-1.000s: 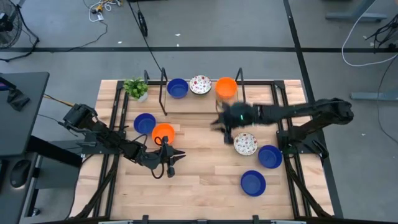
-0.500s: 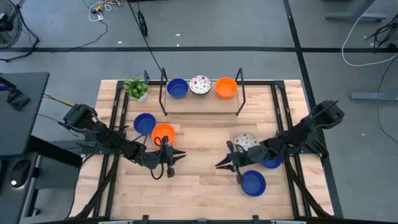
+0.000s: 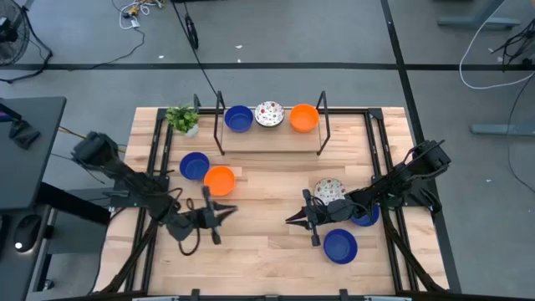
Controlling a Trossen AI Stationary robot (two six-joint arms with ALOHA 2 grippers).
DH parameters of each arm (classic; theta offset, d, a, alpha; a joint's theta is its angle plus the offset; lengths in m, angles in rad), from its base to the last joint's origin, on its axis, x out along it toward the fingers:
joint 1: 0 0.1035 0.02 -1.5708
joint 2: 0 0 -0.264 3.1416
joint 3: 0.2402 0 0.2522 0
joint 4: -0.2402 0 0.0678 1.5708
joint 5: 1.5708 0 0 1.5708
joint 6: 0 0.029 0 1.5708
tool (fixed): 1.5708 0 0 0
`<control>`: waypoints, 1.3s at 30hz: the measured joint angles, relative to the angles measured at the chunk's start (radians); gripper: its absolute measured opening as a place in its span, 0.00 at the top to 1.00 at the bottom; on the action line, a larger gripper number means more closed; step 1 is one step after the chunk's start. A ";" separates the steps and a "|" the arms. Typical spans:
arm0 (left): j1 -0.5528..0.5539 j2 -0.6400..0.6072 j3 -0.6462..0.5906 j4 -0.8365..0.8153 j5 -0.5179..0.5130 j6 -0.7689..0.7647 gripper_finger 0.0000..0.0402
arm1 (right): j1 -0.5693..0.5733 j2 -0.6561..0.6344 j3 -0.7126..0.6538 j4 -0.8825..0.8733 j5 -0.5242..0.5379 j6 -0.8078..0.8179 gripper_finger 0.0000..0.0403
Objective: Pick & Place Mini bowls
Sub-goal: Stack the blue bowl on top of the blue bowl on the shelf
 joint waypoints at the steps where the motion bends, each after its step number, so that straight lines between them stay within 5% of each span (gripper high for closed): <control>1: -0.020 -0.042 0.000 -0.065 -0.042 -0.008 0.92 | 0.000 0.000 0.000 0.000 0.000 0.000 0.93; 8: -0.057 -0.336 0.000 -0.466 -0.083 -0.270 0.93 | 0.000 0.000 0.000 0.007 0.000 0.000 0.93; 15: 0.110 -0.499 0.000 -0.924 0.246 -0.647 0.83 | -0.002 0.000 0.000 0.007 0.001 0.002 0.93; 20: 0.259 -0.494 0.061 -1.269 0.489 -0.740 0.73 | -0.017 0.000 0.000 0.007 0.002 0.003 0.93; 24: 0.351 -0.462 0.143 -1.533 0.577 -0.760 0.64 | -0.027 0.000 0.000 0.007 0.004 0.003 0.93; 31: 0.459 -0.391 0.147 -1.578 0.687 -0.660 0.52 | -0.028 0.000 0.000 0.004 0.003 0.010 0.93; 39: 0.550 -0.203 0.143 -1.570 0.690 -0.659 0.57 | -0.028 0.000 0.000 -0.002 0.003 0.023 0.93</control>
